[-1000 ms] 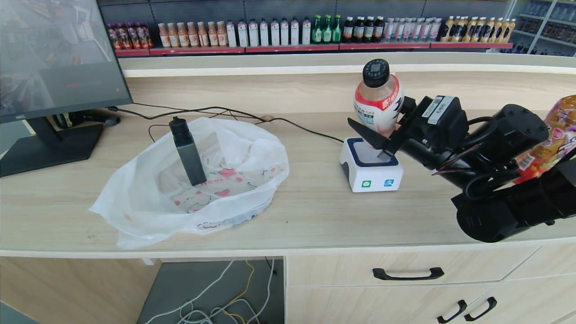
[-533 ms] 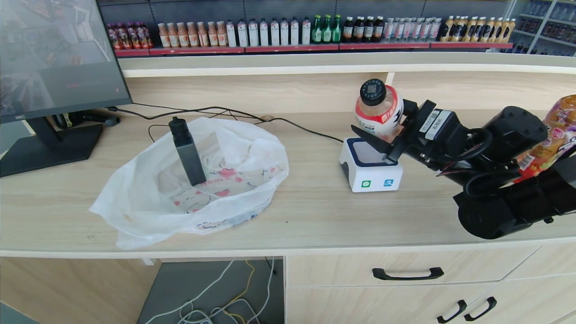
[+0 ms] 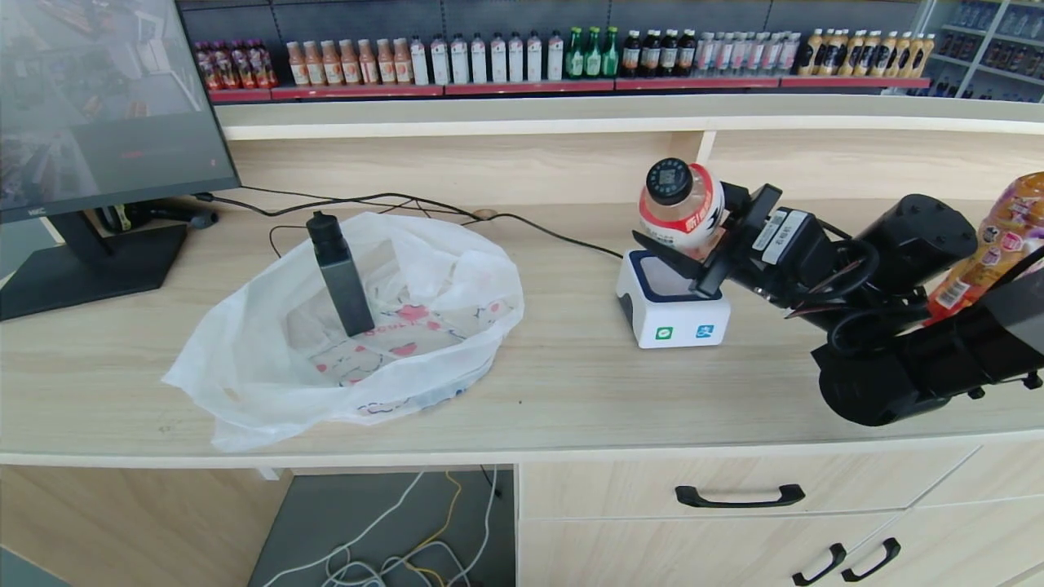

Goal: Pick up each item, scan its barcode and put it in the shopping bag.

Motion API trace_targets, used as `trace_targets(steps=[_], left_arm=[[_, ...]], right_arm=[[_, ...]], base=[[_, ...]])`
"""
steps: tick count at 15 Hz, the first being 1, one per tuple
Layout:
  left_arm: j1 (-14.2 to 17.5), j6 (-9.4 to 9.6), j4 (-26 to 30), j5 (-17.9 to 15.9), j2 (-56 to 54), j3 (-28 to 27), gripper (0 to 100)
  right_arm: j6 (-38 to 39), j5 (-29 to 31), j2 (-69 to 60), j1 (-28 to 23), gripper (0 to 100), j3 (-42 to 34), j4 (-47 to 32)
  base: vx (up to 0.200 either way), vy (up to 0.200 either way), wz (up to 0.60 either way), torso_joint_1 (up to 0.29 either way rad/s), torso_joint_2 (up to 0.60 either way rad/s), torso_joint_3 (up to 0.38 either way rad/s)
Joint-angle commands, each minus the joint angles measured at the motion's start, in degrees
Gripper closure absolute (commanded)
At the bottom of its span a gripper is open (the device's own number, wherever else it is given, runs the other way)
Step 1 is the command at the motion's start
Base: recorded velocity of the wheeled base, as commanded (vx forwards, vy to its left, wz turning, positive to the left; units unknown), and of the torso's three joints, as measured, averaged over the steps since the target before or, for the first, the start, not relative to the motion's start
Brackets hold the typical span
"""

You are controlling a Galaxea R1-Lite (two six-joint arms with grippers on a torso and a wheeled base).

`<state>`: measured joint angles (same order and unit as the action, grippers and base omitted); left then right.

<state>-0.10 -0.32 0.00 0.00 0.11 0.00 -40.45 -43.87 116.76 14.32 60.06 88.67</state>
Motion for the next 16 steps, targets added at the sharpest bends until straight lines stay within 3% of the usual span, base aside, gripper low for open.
trace_targets(steps=[1,16], left_arm=[[0.0,-0.03,0.0,0.0,0.0,0.0,0],[0.0,-0.03,0.0,0.0,0.0,0.0,0]], right_arm=[[0.0,-0.1,0.4,0.0,100,0.1,0.2],[-0.2,-1.6,0.0,0.8,100,-0.3,0.9]], base=[[0.0,0.0,0.0,0.0,0.0,0.0],[0.0,0.0,0.0,0.0,0.0,0.0]])
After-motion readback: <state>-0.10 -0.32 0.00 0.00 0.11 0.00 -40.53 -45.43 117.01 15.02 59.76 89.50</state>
